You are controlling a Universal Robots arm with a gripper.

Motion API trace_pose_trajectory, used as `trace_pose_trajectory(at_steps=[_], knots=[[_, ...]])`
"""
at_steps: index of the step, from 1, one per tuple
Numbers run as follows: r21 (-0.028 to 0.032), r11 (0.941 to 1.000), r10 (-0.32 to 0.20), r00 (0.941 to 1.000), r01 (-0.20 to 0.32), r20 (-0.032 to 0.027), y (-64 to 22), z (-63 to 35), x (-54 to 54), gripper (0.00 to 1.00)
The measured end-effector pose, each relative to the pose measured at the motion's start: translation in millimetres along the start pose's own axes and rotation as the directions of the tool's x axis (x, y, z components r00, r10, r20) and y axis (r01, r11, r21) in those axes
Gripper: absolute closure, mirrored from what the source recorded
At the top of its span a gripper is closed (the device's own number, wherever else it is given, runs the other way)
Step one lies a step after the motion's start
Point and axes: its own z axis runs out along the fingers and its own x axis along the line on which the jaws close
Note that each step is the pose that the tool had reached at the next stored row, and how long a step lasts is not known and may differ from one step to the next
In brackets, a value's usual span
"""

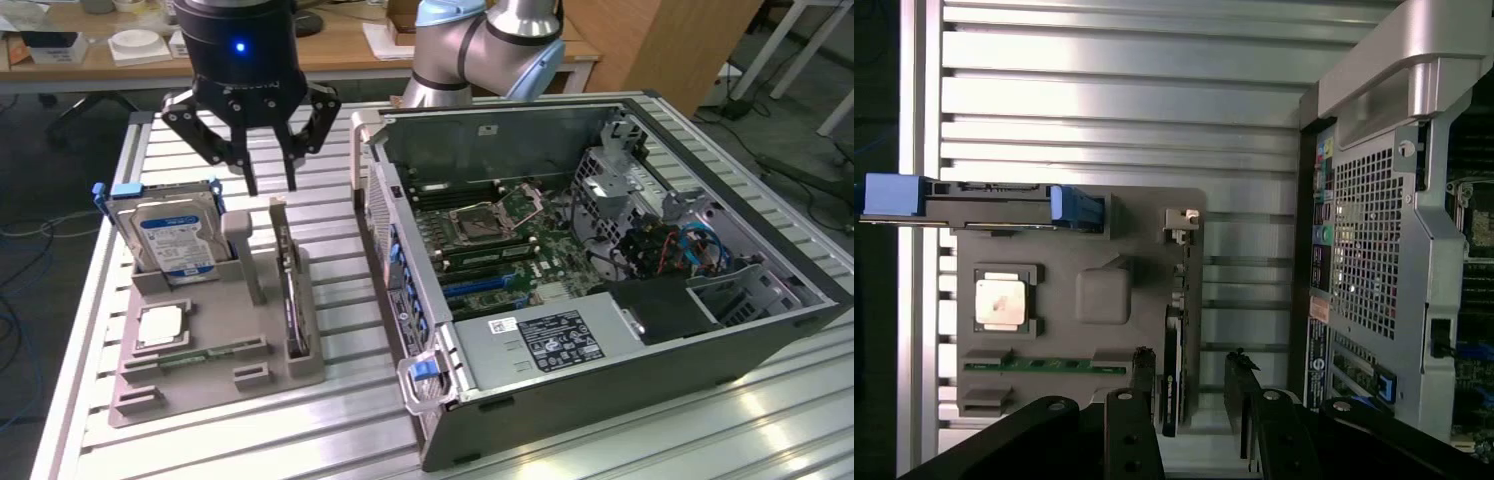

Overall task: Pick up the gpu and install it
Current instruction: 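Pick up the gpu and move the gpu toward the slot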

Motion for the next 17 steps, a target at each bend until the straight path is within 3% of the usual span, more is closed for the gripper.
trace_pose_trajectory(at_steps=[17], knots=[[-0.0018, 1.0, 0.0, 1.0, 0.0, 0.0002, -6.6, 9.1, 0.2, 0.58]])
